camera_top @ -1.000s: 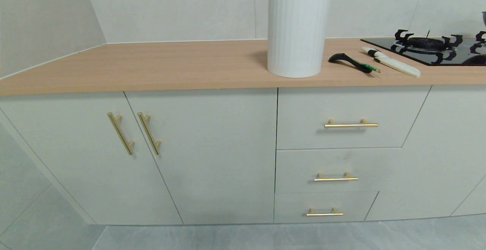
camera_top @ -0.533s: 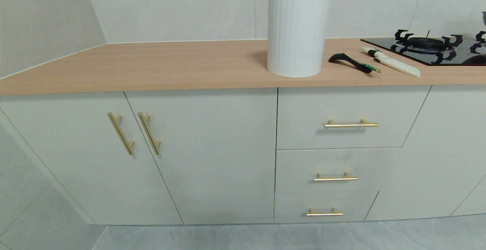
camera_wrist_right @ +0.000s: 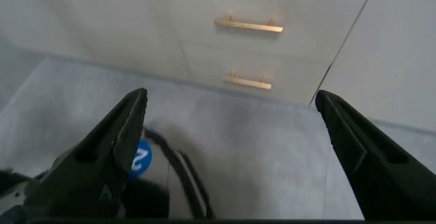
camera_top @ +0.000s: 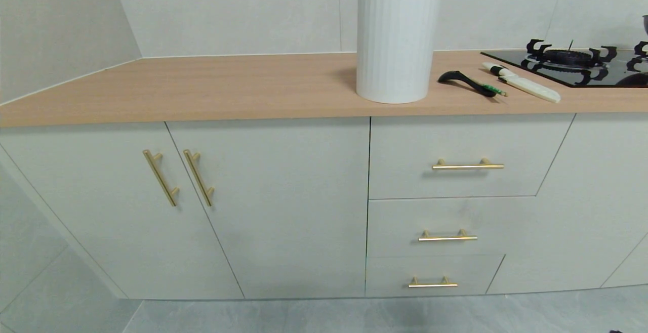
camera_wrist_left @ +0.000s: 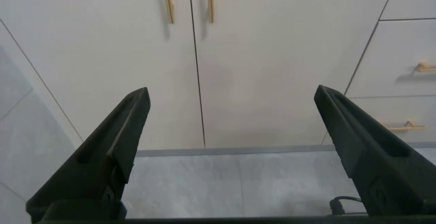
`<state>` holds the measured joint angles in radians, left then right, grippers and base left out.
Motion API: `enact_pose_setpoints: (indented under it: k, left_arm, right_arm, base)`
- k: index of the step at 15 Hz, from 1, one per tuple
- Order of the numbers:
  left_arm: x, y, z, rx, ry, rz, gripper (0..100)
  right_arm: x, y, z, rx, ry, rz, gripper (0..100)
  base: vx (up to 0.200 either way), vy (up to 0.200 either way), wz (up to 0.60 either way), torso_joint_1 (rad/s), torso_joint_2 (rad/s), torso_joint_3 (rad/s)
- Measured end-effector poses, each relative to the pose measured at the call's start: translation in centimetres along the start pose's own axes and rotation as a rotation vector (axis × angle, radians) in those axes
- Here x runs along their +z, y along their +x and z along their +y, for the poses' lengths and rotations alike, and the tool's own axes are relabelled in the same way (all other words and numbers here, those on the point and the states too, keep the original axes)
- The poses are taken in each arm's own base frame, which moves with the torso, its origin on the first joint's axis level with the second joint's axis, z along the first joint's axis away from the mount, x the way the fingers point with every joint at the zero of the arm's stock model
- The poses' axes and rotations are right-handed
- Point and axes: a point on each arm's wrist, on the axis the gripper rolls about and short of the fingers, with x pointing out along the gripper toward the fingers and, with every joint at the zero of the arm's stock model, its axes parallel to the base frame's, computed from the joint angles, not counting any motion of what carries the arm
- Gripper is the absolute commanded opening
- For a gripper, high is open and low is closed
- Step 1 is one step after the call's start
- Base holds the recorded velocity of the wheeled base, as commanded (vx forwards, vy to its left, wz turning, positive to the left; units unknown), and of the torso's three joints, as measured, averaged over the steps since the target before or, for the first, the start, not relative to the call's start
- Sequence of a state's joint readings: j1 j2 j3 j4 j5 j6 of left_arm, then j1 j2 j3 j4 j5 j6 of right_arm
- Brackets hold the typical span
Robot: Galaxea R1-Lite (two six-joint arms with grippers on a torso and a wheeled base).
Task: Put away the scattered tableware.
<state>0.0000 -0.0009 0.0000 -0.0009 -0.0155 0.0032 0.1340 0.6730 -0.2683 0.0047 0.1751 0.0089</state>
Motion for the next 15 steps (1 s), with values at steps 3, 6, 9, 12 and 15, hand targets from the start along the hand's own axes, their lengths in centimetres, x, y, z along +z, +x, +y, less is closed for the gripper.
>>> enact_pose_setpoints:
  k: [3,6,9,12,15]
  left_arm:
    - [0.0,0.0,0.0,0.0,0.0,0.0,100]
    - [0.0,0.0,0.0,0.0,0.0,0.0,100]
    - [0.0,0.0,0.0,0.0,0.0,0.0,100]
    - [0.0,0.0,0.0,0.0,0.0,0.0,100]
    - [0.0,0.0,0.0,0.0,0.0,0.0,100]
  right_arm:
    - [3.6,4.7,-0.7,0.004,0.014,0.115,100]
    - [6.0,11.0,-1.7,-0.029,0.019,0.194,100]
    - [7.1,17.4,-2.5,-0.069,0.011,0.234,100]
    - [6.7,22.8,-3.0,-0.1,0.001,0.237,100]
    - [5.2,26.8,-3.1,-0.14,-0.018,0.205,100]
  base:
    - [0.0,0.0,0.0,0.0,0.0,0.0]
    - [0.0,0.0,0.0,0.0,0.0,0.0]
    - [0.0,0.0,0.0,0.0,0.0,0.0]
    - [0.0,0.0,0.0,0.0,0.0,0.0]
    - [0.0,0.0,0.0,0.0,0.0,0.0]
